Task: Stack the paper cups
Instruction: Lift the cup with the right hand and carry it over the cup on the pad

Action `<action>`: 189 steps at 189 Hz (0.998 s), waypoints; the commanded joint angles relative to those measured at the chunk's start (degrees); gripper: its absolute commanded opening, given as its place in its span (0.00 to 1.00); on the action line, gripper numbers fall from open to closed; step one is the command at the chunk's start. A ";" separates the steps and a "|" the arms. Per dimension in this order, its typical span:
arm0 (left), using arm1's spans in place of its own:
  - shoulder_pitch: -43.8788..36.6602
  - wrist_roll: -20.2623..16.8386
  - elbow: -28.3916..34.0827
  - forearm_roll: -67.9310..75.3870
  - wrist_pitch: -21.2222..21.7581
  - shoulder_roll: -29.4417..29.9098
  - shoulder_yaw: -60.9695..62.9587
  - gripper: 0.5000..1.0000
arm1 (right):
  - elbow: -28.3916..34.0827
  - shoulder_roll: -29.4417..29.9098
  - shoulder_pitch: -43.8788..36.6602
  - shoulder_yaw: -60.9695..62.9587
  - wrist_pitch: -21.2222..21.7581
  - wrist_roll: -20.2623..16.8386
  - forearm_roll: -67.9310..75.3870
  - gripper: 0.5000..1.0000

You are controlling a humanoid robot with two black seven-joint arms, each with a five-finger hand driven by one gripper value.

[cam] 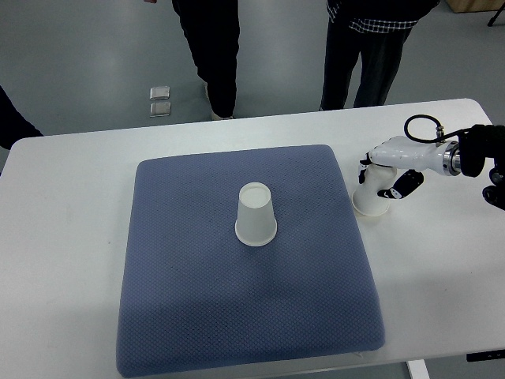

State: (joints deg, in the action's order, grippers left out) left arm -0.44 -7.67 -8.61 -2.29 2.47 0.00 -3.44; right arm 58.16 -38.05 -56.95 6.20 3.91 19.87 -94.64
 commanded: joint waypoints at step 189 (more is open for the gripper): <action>0.00 0.03 0.00 0.00 -0.01 0.00 0.01 1.00 | 15.40 -2.38 -23.38 1.01 15.87 0.88 5.08 0.33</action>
State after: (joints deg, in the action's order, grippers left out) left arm -0.44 -7.65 -8.61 -2.29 2.45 0.00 -3.45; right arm 72.97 -41.14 -78.62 7.22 18.84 20.67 -90.09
